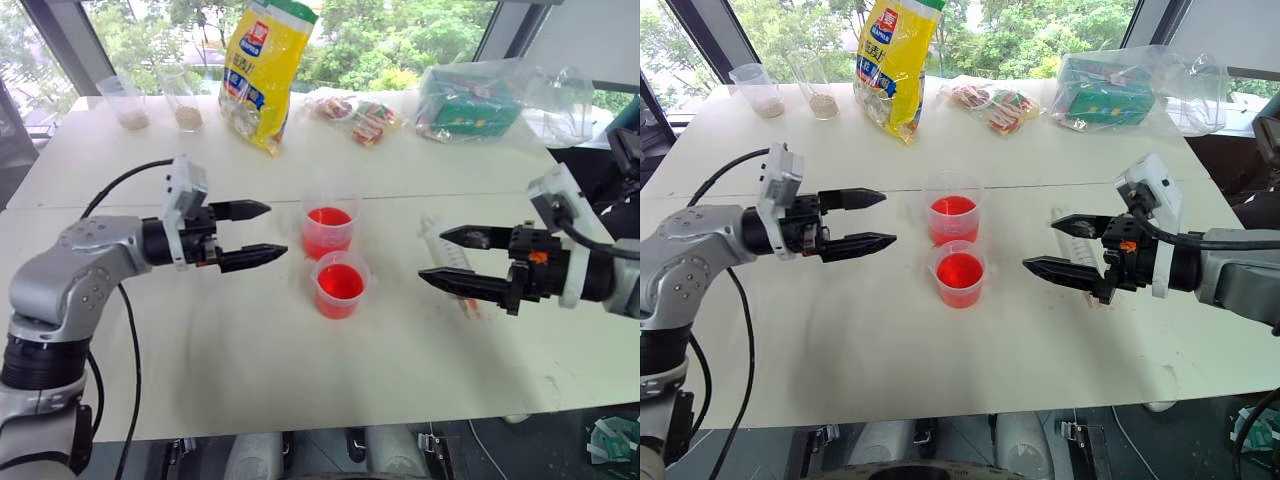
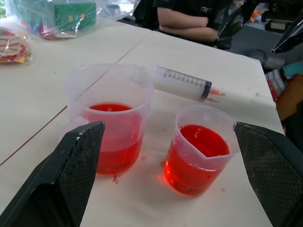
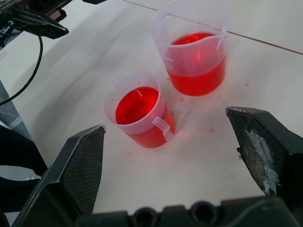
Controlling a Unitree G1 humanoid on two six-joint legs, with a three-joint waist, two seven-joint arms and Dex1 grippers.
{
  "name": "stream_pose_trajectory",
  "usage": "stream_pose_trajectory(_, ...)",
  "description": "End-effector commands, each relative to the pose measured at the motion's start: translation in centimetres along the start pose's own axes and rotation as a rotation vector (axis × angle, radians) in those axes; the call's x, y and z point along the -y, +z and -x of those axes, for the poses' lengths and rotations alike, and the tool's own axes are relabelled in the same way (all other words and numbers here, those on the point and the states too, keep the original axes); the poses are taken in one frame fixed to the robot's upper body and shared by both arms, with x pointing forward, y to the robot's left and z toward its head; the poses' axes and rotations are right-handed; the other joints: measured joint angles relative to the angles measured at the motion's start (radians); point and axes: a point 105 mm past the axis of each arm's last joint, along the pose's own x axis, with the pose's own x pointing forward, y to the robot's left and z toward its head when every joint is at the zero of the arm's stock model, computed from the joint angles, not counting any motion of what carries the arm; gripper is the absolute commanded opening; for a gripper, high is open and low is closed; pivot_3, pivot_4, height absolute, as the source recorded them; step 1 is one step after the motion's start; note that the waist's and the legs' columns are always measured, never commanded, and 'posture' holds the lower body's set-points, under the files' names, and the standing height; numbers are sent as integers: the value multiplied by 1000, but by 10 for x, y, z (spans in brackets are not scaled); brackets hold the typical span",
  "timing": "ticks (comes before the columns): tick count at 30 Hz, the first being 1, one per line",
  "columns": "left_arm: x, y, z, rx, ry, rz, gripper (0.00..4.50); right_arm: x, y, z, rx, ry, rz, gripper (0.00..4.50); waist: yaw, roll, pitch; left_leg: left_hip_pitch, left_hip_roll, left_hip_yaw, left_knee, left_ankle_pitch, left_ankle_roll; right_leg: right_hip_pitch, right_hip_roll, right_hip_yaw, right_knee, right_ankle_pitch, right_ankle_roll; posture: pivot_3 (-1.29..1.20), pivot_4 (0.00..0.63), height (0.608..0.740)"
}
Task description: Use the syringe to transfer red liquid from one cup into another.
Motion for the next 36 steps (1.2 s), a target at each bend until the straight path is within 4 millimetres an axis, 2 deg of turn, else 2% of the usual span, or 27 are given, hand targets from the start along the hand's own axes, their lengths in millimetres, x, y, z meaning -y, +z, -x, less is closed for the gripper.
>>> stream_pose_trajectory(1,3,11,-1,38,5,-38,4500,2,7,5,24,-20,33,4448,1,0,0,0,0,0,0,0,0,0,0,0,0,0,0,0,150,740)
stream_pose_trajectory(6,5,24,-5,64,-15,-41,4500,4,7,5,27,-31,30,4448,9,0,0,0,0,0,0,0,0,0,0,0,0,0,0,0,150,740)
stream_pose_trajectory(14,6,29,-12,70,-8,-38,4500,7,5,6,16,-58,24,4448,18,0,0,0,0,0,0,0,0,0,1,0,0,2,3,0,150,740)
stream_pose_trajectory(20,9,31,-16,76,-7,-35,4500,33,-1,5,-14,-196,-15,4448,19,0,0,0,0,0,0,0,0,0,0,0,0,1,1,0,150,740)
stream_pose_trajectory(30,8,27,-29,89,-30,-25,4500,91,-36,-10,-265,-478,-205,4448,17,0,0,1,0,0,0,0,0,0,1,0,1,0,0,0,150,740)
stream_pose_trajectory(36,8,26,-31,94,-31,-33,4500,111,-56,-20,-316,-518,-271,4448,18,0,0,0,-1,1,0,-1,1,0,1,0,-1,2,3,0,150,740)
